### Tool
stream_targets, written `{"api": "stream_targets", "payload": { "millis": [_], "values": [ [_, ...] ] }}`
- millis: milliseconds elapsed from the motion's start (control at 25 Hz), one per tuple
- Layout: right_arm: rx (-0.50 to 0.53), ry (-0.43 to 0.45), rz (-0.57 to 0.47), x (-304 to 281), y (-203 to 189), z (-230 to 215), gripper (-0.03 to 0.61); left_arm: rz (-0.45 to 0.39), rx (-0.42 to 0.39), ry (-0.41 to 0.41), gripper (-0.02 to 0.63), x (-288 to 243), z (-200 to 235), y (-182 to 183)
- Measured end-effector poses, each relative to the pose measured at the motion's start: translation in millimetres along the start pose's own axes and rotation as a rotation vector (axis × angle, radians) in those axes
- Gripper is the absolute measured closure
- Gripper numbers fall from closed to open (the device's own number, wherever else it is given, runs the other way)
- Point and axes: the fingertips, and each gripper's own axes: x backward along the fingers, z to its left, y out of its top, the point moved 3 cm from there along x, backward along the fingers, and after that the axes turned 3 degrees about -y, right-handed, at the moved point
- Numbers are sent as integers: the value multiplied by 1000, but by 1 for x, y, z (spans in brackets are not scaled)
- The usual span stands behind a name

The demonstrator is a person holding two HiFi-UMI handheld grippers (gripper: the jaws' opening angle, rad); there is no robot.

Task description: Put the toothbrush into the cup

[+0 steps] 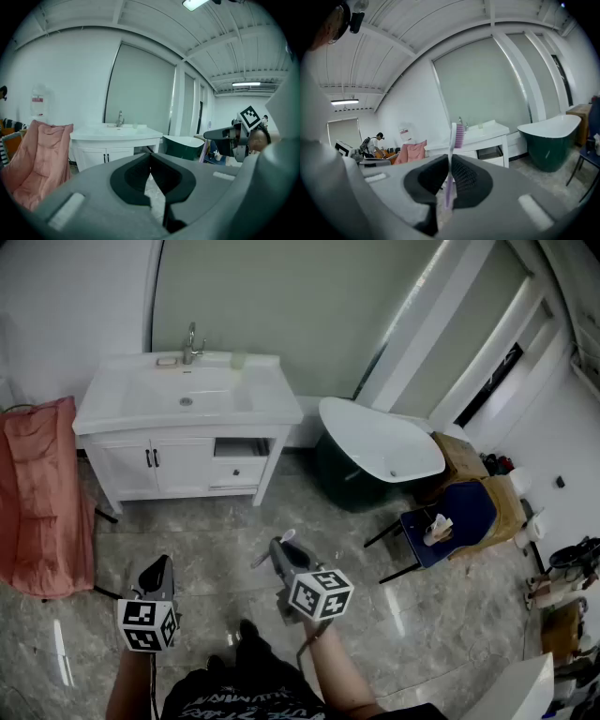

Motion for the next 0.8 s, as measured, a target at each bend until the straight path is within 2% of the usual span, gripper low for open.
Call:
{"api": "stream_targets", "payload": {
  "millis": [200,520,800],
  "values": [
    [10,3,-4,-2,2,9,552,-13,5,17,606,7,11,2],
    [2,13,21,0,-13,25,552,38,36,24,606,26,20,-28],
    [-23,8,-3,-4,-13,28,552,8,36,42,606,32,33,-22]
  ]
}}
